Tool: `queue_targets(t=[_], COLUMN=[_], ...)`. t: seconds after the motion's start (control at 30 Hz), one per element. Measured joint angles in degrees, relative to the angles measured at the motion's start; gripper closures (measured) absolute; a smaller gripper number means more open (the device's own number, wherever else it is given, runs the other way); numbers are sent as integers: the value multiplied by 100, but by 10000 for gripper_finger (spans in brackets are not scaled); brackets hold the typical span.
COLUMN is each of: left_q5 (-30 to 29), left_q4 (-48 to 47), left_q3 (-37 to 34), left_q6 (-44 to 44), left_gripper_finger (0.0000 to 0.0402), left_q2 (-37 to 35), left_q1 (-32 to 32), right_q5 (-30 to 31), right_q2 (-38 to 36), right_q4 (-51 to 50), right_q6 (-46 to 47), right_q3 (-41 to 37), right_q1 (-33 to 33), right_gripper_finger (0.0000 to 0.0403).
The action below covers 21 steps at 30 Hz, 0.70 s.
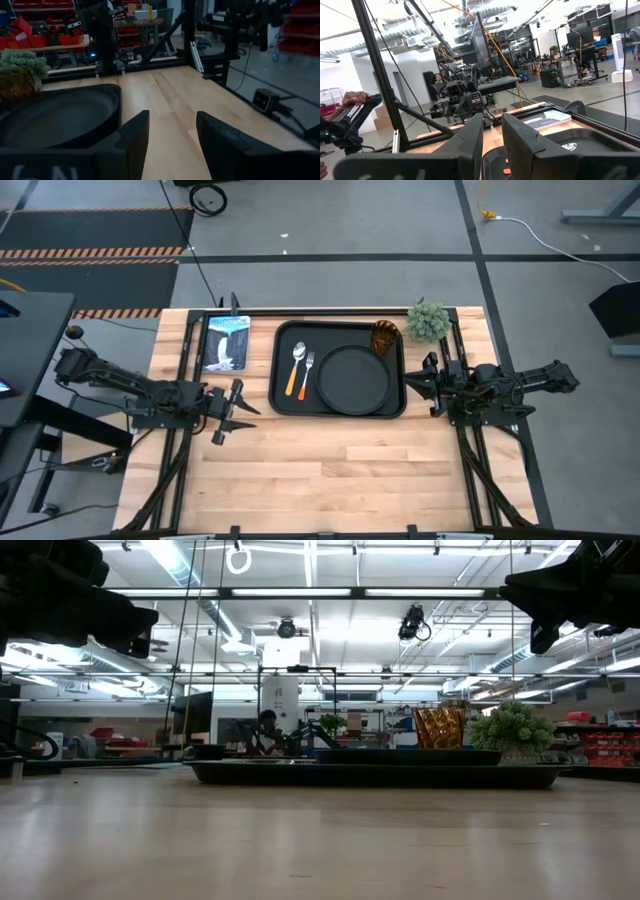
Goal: Pick and place plate/cup/fork/spoon on tray
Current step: Return to Home Position
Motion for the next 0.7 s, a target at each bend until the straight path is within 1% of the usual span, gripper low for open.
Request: queue_targets(t=[0.27, 0.6, 0.7], left_q5=[2, -35, -122], left_q4=[-1103, -2657, -2835], left_q3=[0, -2, 0], left_q6=[-280, -859, -989], left_gripper_finger=[230, 230, 230], left_q2=[-1043, -2373, -2671], left_q1=[104, 118, 131], right_q5=[0, 0, 0], right_q2=[1, 0, 1], right_q4=[0, 0, 0], right_q6=[0, -1, -1], right_q3=[0, 0, 0], right_q1=[2, 0, 2], right_gripper_finger=[325, 325, 325])
